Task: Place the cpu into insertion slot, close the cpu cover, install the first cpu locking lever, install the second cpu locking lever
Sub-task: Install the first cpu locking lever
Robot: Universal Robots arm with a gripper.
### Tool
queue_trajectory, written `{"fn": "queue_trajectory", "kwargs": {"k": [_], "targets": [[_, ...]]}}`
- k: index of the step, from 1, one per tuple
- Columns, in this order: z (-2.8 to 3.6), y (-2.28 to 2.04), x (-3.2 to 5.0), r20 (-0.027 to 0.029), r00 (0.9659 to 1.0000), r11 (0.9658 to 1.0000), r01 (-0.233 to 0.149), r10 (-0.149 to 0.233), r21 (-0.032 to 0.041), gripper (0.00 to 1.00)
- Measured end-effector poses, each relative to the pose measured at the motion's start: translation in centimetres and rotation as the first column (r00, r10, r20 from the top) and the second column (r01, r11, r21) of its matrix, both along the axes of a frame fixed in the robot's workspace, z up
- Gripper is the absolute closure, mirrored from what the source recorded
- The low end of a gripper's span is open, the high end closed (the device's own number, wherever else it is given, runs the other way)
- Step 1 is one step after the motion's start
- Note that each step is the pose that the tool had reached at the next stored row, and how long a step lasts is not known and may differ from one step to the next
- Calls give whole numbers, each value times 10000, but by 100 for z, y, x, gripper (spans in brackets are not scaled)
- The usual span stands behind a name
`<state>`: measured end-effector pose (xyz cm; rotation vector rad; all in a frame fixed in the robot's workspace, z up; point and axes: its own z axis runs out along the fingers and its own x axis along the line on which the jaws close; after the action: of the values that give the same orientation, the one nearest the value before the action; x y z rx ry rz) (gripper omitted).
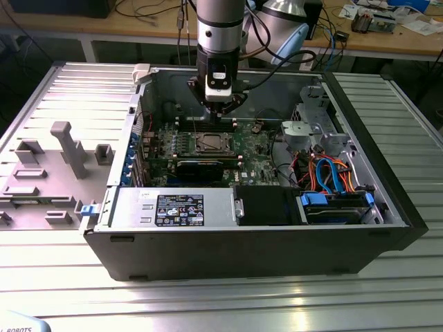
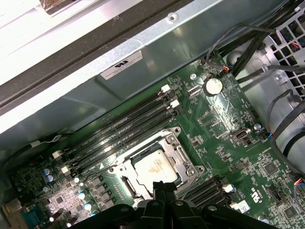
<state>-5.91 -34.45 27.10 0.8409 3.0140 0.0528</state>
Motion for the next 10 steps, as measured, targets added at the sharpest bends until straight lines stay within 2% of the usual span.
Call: {"fn": "queue_trajectory", "kwargs": {"k": [10], "targets": [[0, 0, 0, 0, 10000, 10000, -96, 96, -1, 89]]}}
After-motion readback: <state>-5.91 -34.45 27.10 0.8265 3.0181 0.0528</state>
